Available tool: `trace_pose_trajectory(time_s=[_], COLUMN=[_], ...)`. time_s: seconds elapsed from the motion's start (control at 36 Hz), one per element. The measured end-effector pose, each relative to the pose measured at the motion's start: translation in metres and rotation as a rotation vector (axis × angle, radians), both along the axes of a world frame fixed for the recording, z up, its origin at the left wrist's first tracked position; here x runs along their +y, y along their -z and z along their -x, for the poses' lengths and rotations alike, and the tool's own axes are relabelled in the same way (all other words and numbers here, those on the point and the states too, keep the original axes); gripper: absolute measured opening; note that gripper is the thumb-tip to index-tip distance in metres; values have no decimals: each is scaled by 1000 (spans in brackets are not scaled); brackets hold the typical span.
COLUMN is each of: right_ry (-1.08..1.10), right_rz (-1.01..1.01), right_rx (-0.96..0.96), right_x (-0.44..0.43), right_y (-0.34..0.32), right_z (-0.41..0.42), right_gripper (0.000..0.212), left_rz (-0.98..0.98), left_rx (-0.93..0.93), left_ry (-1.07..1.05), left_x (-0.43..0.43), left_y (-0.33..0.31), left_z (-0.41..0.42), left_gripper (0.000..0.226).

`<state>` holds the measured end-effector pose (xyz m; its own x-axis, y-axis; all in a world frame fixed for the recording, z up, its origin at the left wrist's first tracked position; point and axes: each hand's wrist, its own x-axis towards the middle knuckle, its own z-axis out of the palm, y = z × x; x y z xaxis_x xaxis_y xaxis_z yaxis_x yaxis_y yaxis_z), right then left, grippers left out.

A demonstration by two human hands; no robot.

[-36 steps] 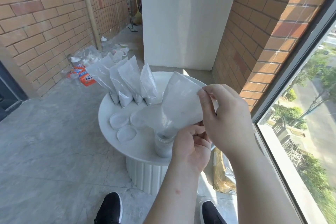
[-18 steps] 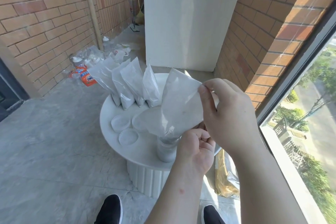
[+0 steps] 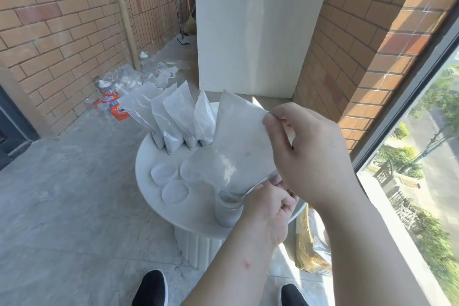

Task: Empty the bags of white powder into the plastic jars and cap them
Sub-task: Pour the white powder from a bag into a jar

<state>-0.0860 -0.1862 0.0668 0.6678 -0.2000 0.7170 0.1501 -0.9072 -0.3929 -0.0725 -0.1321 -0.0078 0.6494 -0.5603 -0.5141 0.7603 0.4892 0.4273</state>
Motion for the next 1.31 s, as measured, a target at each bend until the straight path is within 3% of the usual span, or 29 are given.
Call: trace_pose_trajectory(time_s=[0.39,0.67,1.31], right_ry=[6,45,-18], right_rz=[13,5,-19], right_rx=[52,46,94], right_x=[3,-1,7], right_y=[3,2,-4], right_z=[4,7,11], right_gripper=[25,26,19], left_rz=[-137,-81,-41], left_rx=[24,-17,-31], left_ry=[-31,17,-3], left_x=[9,4,-4], left_y=[-5,12,12], left_z=[6,6,12], left_gripper=[45,55,42])
